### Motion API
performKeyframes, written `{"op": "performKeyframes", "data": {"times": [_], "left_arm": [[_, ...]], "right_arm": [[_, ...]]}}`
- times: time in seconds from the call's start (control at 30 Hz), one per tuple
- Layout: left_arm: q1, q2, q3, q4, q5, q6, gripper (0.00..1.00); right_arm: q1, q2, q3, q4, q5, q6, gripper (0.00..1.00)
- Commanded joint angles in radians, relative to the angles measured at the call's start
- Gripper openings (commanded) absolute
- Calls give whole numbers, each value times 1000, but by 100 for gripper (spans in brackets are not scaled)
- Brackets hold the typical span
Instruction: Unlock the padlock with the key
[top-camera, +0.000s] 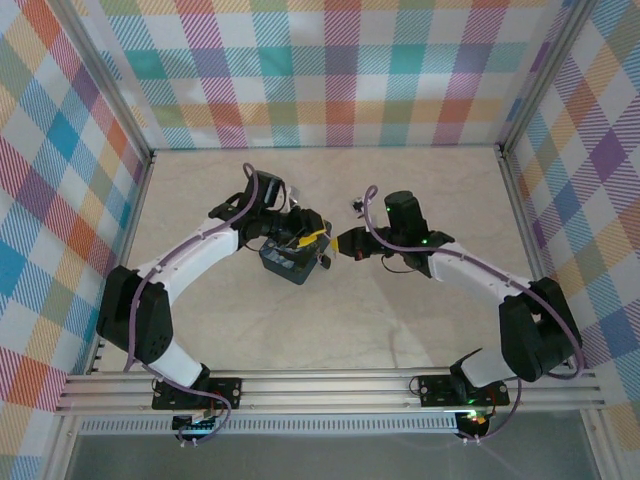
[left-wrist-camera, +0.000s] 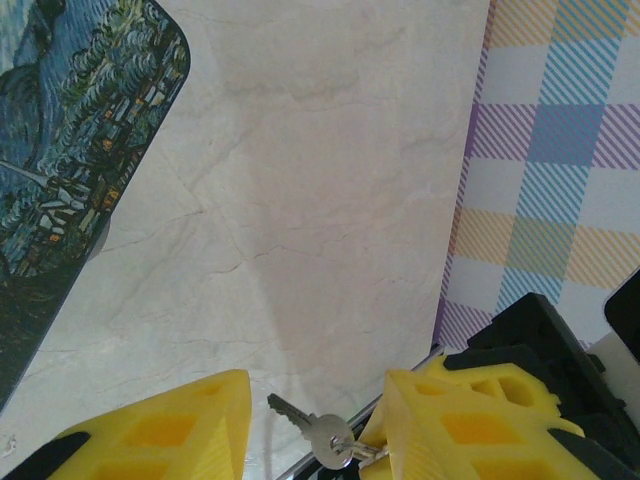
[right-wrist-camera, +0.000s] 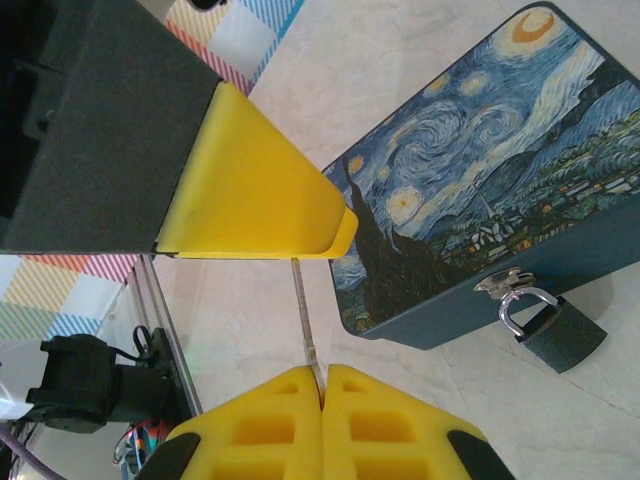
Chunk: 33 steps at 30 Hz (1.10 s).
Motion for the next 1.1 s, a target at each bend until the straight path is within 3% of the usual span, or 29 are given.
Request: {"op": "performKeyframes", "data": {"times": [0.0, 0.23, 1.0, 1.07], "left_arm": [[-15, 10, 29, 2, 31, -28, 40], [-22, 20, 25, 39, 45, -90, 39], [-35, 36, 27, 37, 38, -152, 3], [-33, 38, 24, 40, 36, -159, 1]], "right_arm": [[0, 6, 33, -24, -42, -50, 0], [2, 24, 52, -43, -40, -59, 0], [4, 49, 37, 50, -41, 0, 0], [6, 48, 31, 55, -41, 0, 5]]}}
